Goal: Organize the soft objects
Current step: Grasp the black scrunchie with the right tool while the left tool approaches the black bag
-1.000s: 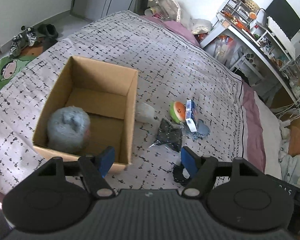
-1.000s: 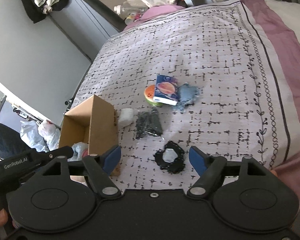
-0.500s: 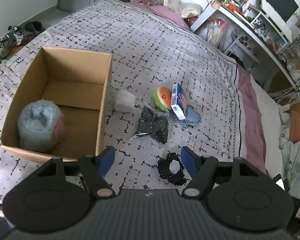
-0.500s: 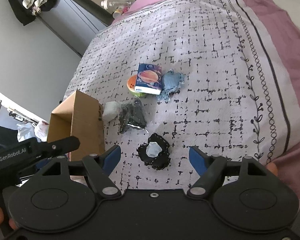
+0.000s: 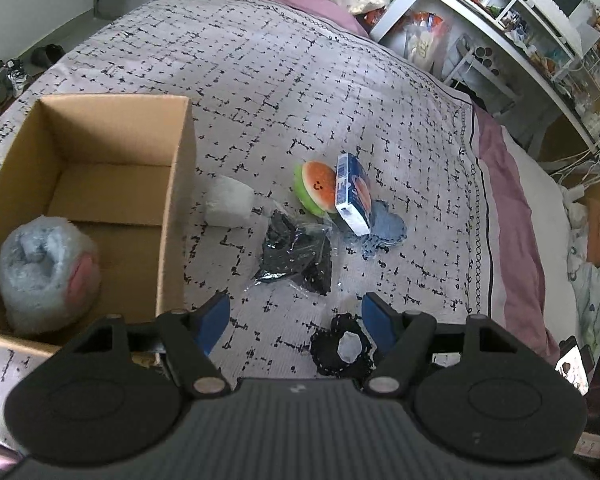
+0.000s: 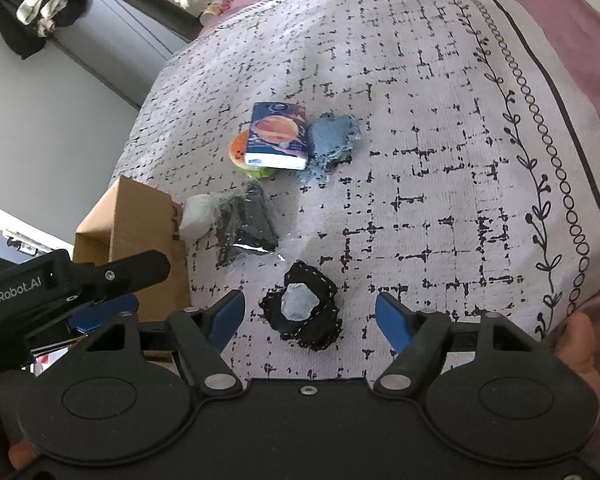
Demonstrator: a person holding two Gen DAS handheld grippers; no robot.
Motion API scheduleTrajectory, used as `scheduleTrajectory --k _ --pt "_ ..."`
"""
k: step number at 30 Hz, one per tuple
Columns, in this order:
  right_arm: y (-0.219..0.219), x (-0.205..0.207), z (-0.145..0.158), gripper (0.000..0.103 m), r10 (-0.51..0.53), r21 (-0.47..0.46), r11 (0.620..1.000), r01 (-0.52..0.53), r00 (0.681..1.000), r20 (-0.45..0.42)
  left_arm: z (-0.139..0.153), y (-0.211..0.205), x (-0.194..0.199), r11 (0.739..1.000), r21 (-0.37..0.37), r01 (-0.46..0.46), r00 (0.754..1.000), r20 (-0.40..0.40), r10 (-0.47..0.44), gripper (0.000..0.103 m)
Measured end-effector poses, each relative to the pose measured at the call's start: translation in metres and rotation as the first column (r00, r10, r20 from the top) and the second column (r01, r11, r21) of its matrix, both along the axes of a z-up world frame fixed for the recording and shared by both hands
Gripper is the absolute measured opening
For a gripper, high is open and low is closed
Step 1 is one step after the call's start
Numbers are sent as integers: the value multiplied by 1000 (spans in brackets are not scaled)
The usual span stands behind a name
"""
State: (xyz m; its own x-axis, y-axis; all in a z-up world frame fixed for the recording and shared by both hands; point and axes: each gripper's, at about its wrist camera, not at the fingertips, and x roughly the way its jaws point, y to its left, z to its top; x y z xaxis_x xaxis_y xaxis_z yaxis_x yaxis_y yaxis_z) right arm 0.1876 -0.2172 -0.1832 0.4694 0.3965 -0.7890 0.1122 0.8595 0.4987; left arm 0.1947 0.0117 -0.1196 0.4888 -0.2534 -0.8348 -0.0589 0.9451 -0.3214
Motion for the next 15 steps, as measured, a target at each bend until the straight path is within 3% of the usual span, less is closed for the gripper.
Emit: scheduleTrajectory --k 9,13,15 --pt "24 11 -17 56 45 -49 998 -45 999 -5 -18 1 15 1000 -13 14 1000 -17 -15 71" --pt "32 16 -29 39 52 -98 994 -56 998 -39 -23 6 21 1000 -27 9 1000 -21 -10 71" --pt "35 17 -32 35 57 -116 991 -60 998 -33 -25 5 24 999 -29 19 1000 -20 -19 71"
